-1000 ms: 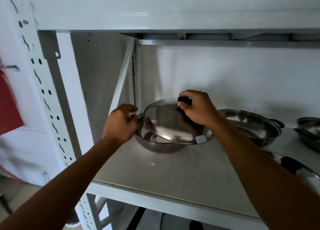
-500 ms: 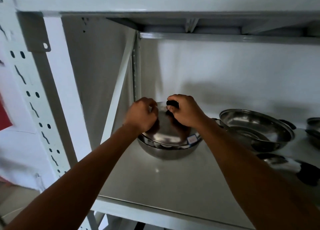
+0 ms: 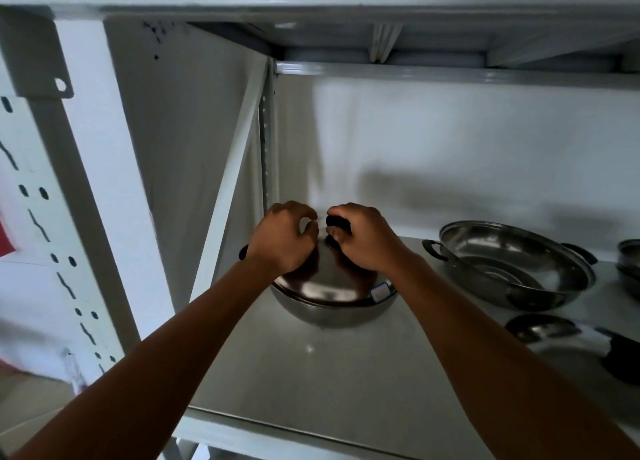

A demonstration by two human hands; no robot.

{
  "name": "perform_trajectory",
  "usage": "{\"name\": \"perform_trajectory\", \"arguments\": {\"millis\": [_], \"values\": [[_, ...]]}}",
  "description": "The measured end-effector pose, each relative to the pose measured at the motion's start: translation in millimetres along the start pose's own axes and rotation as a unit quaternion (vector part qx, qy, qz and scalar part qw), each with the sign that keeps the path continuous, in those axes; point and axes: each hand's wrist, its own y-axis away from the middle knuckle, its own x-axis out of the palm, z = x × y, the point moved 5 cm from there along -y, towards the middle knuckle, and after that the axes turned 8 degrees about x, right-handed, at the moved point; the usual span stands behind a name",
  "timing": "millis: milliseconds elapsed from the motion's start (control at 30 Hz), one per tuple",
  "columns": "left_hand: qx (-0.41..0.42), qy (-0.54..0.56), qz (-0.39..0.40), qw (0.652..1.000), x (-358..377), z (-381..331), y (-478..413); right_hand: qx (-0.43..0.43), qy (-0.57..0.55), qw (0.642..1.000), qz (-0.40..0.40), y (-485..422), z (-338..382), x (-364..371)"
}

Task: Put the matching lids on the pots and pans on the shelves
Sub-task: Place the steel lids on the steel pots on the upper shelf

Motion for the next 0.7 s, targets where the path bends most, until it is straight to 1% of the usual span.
{"name": "perform_trajectory", "arguments": {"millis": [200, 367, 533, 633, 700], "values": [[-0.003, 0.005, 0.004, 1.000, 7, -3, -3, 0.006, -0.004, 1.000, 0.010, 1, 2, 1], [0.001, -0.009, 0.026, 1.000, 12, -9, -4, 0.009, -0.001, 1.000, 0.006, 6, 5, 0], [-0.002, -0.006, 0.024, 1.000, 14, -12, -8, 0.015, -0.005, 1.000, 0.012, 7, 8, -1], [0.016, -0.008, 0.008, 1.000, 14, -21, -11, 0.029, -0.015, 0.999, 0.021, 12, 6, -5], [0.045, -0.016, -0.005, 0.999, 17, -34, -15, 0.054, -0.015, 0.998, 0.012, 18, -4, -16]]}}
